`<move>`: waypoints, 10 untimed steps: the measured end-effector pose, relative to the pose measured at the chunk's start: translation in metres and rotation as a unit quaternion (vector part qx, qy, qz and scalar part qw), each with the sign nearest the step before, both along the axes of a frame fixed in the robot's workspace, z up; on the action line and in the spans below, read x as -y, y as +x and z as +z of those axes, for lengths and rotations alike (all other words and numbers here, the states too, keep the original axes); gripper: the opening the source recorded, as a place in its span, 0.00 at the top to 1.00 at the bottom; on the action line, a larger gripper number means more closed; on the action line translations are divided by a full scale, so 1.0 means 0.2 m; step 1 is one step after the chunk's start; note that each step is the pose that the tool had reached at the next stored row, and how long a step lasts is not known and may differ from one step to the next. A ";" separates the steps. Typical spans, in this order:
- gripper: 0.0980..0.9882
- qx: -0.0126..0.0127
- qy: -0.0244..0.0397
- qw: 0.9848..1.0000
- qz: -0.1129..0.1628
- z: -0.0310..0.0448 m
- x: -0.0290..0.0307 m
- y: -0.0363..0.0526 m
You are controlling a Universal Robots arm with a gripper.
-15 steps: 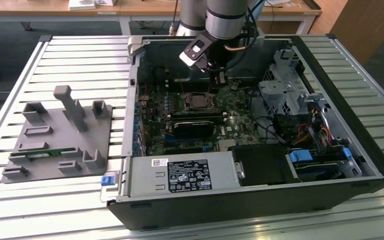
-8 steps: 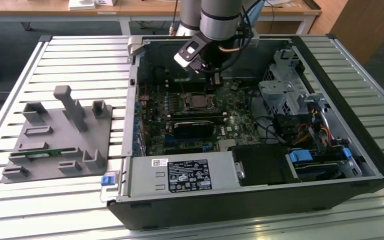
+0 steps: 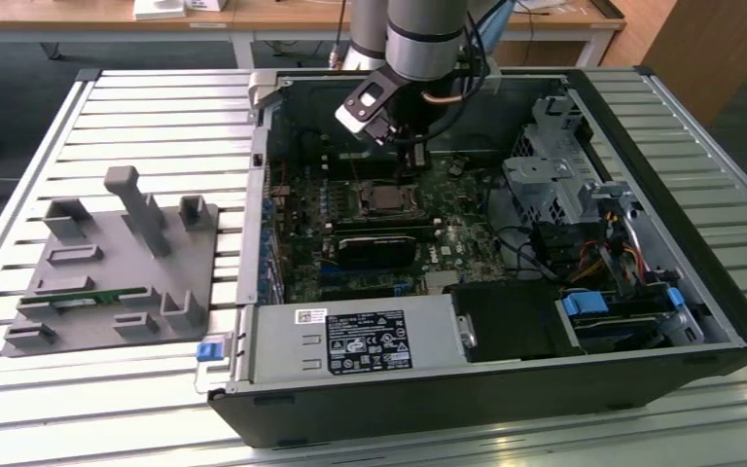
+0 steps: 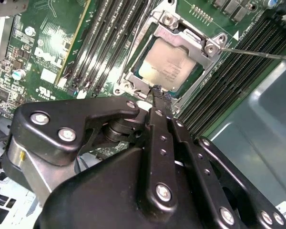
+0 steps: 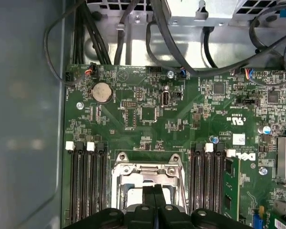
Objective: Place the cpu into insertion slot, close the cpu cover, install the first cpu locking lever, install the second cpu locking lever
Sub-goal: 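Close the cpu cover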
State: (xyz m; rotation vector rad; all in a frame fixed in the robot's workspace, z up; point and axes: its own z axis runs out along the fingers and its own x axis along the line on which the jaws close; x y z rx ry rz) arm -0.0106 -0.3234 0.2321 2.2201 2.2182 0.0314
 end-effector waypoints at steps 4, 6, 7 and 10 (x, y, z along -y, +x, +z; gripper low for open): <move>0.99 0.000 0.000 1.000 0.001 -0.003 0.000 -0.044; 0.99 0.000 0.000 1.000 0.001 -0.006 0.001 -0.077; 0.99 0.000 0.000 1.000 0.001 -0.009 0.001 -0.088; 0.99 0.000 0.000 1.000 0.001 -0.029 0.000 -0.101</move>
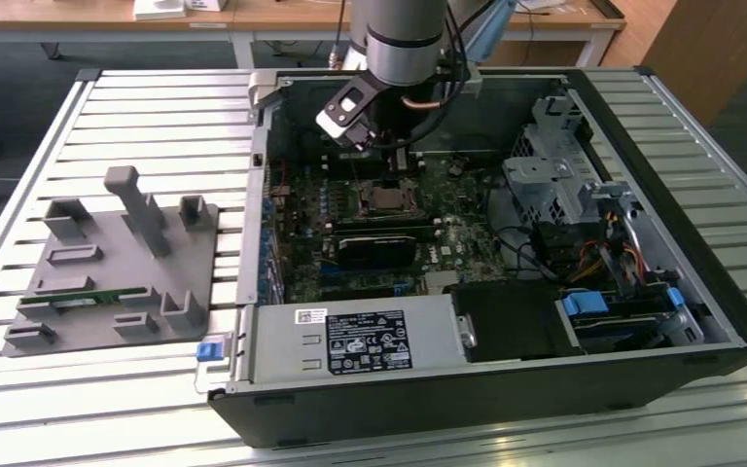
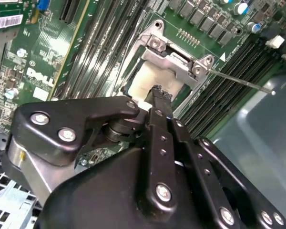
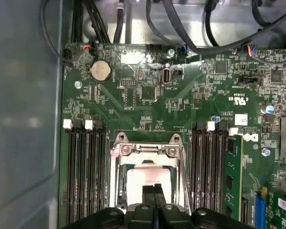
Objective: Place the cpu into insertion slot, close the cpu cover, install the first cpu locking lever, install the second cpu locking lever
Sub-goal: 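Close the cpu cover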
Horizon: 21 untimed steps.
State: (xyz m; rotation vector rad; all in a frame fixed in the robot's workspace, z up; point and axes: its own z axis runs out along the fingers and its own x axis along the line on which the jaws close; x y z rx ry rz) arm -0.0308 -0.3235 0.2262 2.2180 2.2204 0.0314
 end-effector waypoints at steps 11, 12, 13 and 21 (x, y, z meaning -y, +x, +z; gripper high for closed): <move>0.99 0.000 0.000 1.000 0.000 -0.042 0.000 -0.071; 0.99 0.000 0.000 1.000 0.000 -0.044 0.000 -0.078; 0.99 0.000 0.000 1.000 0.000 -0.046 0.000 -0.083; 0.99 0.000 0.000 1.000 0.000 -0.080 -0.002 -0.100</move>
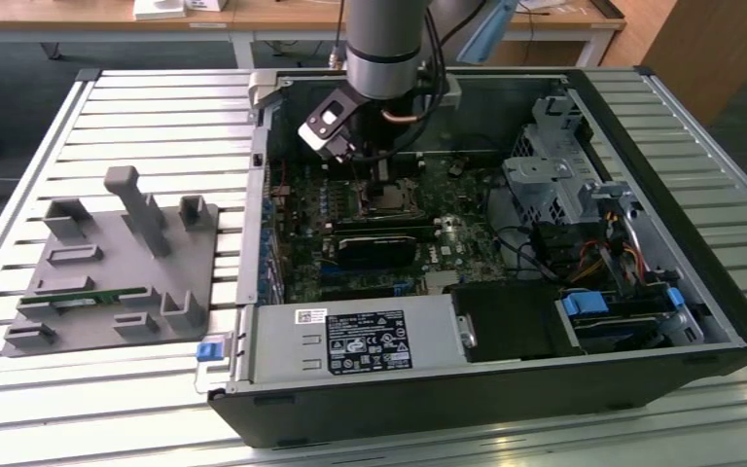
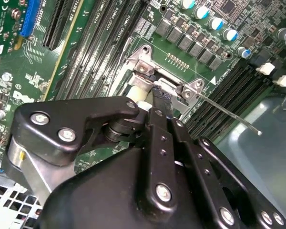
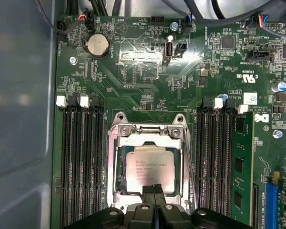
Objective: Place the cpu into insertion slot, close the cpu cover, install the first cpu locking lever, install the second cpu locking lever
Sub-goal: 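Close the cpu cover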
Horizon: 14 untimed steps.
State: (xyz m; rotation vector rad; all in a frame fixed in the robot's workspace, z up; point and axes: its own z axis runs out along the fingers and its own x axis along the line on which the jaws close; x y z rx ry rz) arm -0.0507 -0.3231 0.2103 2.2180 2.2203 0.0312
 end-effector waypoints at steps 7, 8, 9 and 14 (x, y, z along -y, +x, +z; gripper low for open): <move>0.99 0.000 0.000 1.000 0.000 -0.026 0.000 -0.004; 0.99 0.000 0.000 1.000 0.000 -0.028 0.000 -0.004; 0.99 0.000 0.000 1.000 0.000 -0.030 0.000 -0.004; 0.99 0.000 0.000 1.000 0.000 -0.035 0.000 -0.004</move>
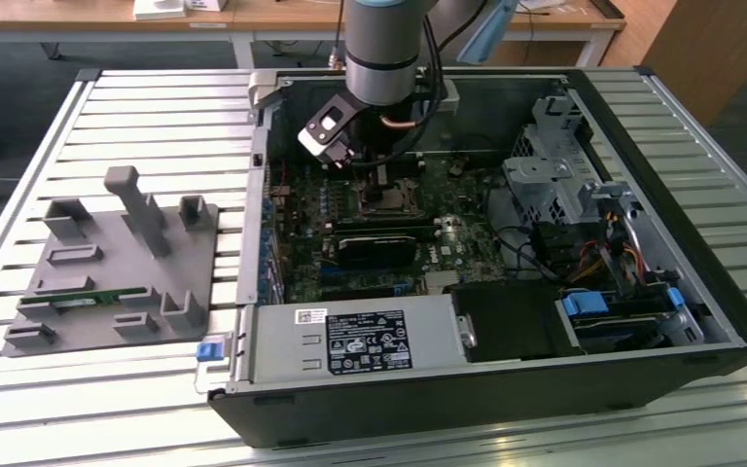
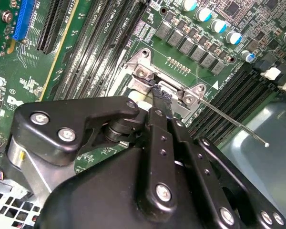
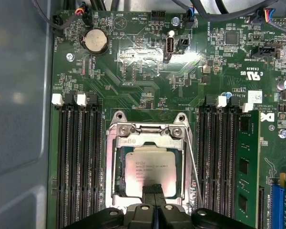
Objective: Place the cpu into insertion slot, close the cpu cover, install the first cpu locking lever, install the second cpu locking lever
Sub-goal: 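Close the cpu cover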
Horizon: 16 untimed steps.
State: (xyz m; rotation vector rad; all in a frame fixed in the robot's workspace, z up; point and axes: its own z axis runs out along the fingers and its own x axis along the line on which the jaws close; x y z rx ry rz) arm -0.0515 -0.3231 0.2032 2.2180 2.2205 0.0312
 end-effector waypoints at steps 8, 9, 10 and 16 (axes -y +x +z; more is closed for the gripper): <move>0.99 0.000 0.000 1.000 0.000 -0.013 0.000 0.000; 0.99 0.000 0.000 1.000 0.000 -0.013 0.000 0.000; 0.99 0.000 0.000 1.000 0.000 -0.013 0.000 0.000; 0.99 0.000 0.000 1.000 0.000 -0.016 -0.002 0.017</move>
